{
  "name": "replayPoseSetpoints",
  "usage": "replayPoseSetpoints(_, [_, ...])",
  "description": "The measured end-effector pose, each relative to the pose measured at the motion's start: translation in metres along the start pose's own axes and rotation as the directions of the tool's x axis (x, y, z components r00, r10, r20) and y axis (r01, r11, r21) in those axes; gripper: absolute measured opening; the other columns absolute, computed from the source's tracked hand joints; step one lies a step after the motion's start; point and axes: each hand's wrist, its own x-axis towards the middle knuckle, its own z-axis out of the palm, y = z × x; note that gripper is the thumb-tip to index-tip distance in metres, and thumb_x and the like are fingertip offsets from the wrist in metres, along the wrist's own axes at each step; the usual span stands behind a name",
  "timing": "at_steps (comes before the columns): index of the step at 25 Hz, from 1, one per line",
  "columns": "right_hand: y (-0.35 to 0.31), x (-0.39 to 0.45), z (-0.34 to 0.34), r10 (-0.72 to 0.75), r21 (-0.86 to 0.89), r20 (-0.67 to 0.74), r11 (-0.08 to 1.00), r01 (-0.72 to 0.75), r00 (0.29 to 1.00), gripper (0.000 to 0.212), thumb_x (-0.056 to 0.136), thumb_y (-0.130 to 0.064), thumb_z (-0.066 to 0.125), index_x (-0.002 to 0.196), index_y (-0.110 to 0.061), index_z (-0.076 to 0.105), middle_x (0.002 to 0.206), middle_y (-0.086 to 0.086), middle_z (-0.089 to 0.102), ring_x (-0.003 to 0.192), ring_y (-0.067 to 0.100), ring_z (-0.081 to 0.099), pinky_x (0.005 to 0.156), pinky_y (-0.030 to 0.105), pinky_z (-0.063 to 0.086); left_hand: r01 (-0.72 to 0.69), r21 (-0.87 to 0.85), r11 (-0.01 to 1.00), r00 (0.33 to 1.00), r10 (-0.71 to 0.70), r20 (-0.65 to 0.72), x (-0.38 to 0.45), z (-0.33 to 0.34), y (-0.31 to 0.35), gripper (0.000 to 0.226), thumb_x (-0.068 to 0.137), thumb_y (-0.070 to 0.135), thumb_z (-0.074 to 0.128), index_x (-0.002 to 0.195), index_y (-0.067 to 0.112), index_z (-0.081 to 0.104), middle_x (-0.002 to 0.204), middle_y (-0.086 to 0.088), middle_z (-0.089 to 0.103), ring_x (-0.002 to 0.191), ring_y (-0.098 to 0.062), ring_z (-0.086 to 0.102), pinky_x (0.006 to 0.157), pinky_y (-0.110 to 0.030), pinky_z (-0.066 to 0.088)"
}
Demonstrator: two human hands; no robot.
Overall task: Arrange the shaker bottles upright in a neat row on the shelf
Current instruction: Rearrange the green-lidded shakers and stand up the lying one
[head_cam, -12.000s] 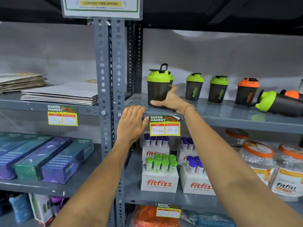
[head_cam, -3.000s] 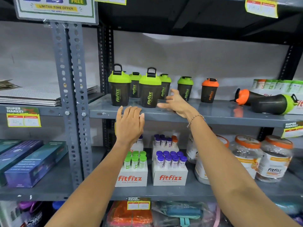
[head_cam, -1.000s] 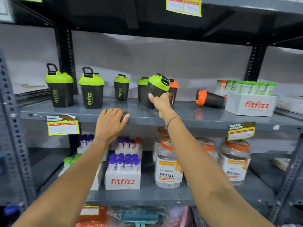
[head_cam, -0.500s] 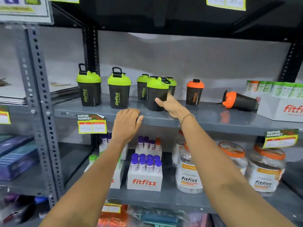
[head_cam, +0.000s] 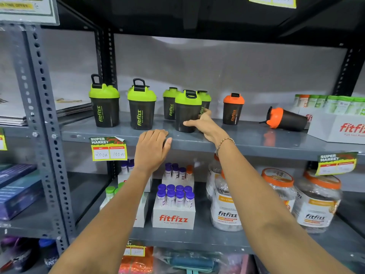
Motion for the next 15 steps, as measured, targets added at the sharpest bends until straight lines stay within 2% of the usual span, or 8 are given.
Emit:
replayPoseSetpoints(1, [0.0006, -0.0009, -0.0010, -0.004, 0.009, 0.005, 1.000, 0.004, 1.000, 0.114, 0.074, -0.010, 0.080, 0.148, -0.008, -0.006, 0.131, 0.008, 0.053, 0.132, 0.022, 0.046, 0.116, 0.043, 0.034, 0.001, 0.001, 1.000, 1.000, -0.001, -0.007, 0.0000, 0.0001, 0.0005, 0.044, 0.097, 0.035, 0.032, 0.104, 0.008, 0.066, 0.098, -0.006, 0.069, 0.091, -0.027, 0.062, 0.083, -0.032, 0.032])
replayPoseSetpoints(4, [-0.0017, -0.0063, 0.0021, -0.044, -0.092, -0.002, 0.995, 0.044, 0.999, 0.119, 0.070, -0.026, 0.084, 0.149, -0.008, -0.003, 0.156, 0.011, 0.025, 0.144, 0.025, 0.028, 0.118, 0.044, 0.030, -0.002, 0.006, 1.000, 1.000, 0.002, -0.012, -0.0006, 0.0006, 0.0020, 0.043, 0.097, 0.035, 0.033, 0.103, 0.008, 0.066, 0.098, -0.006, 0.069, 0.090, -0.027, 0.062, 0.083, -0.033, 0.032])
replayPoseSetpoints(6, [-0.0041, -0.0082, 0.0035, -0.039, -0.106, 0.006, 0.994, 0.040, 0.999, 0.125, 0.068, -0.032, 0.085, 0.150, -0.007, -0.007, 0.160, 0.008, 0.017, 0.146, 0.025, 0.022, 0.119, 0.044, 0.027, -0.005, 0.007, 1.000, 1.000, 0.005, -0.009, -0.0009, 0.0005, 0.0013, 0.043, 0.097, 0.035, 0.032, 0.103, 0.008, 0.065, 0.098, -0.006, 0.069, 0.090, -0.027, 0.061, 0.083, -0.033, 0.033])
replayPoseSetpoints(8, [-0.0041, -0.0059, 0.0005, -0.013, -0.064, 0.025, 0.998, 0.014, 1.000, 0.122, 0.071, -0.021, 0.082, 0.149, -0.006, -0.010, 0.158, 0.011, 0.022, 0.144, 0.027, 0.028, 0.118, 0.043, 0.029, -0.012, 0.015, 1.000, 1.000, 0.012, -0.003, -0.0010, 0.0005, 0.0006, 0.042, 0.098, 0.035, 0.032, 0.104, 0.008, 0.065, 0.098, -0.006, 0.068, 0.090, -0.027, 0.061, 0.083, -0.033, 0.033])
replayPoseSetpoints(10, [-0.0024, -0.0057, -0.0008, -0.010, -0.069, 0.024, 0.998, 0.011, 1.000, 0.112, 0.073, -0.011, 0.080, 0.148, -0.007, -0.004, 0.153, 0.014, 0.030, 0.139, 0.029, 0.034, 0.116, 0.044, 0.033, -0.027, 0.021, 0.999, 1.000, 0.027, -0.008, -0.0006, 0.0011, -0.0006, 0.042, 0.097, 0.034, 0.033, 0.105, 0.008, 0.065, 0.099, -0.006, 0.068, 0.090, -0.027, 0.061, 0.083, -0.034, 0.033])
replayPoseSetpoints(13, [-0.0013, -0.0073, 0.0020, -0.048, -0.152, -0.020, 0.987, 0.044, 0.999, 0.113, 0.066, -0.024, 0.087, 0.144, -0.007, 0.007, 0.149, 0.013, 0.033, 0.138, 0.027, 0.035, 0.115, 0.043, 0.035, -0.028, 0.014, 1.000, 1.000, 0.028, -0.014, -0.0013, 0.0014, -0.0013, 0.042, 0.098, 0.034, 0.033, 0.105, 0.008, 0.065, 0.100, -0.006, 0.068, 0.091, -0.027, 0.061, 0.084, -0.034, 0.034])
replayPoseSetpoints(15, [-0.0027, -0.0079, 0.0017, -0.047, -0.146, -0.024, 0.988, 0.043, 0.999, 0.120, 0.064, -0.028, 0.088, 0.146, -0.007, 0.002, 0.152, 0.011, 0.030, 0.139, 0.027, 0.033, 0.114, 0.042, 0.035, -0.022, 0.013, 1.000, 1.000, 0.022, -0.006, -0.0009, 0.0008, -0.0011, 0.043, 0.098, 0.035, 0.032, 0.105, 0.008, 0.064, 0.100, -0.006, 0.068, 0.091, -0.027, 0.061, 0.084, -0.034, 0.034])
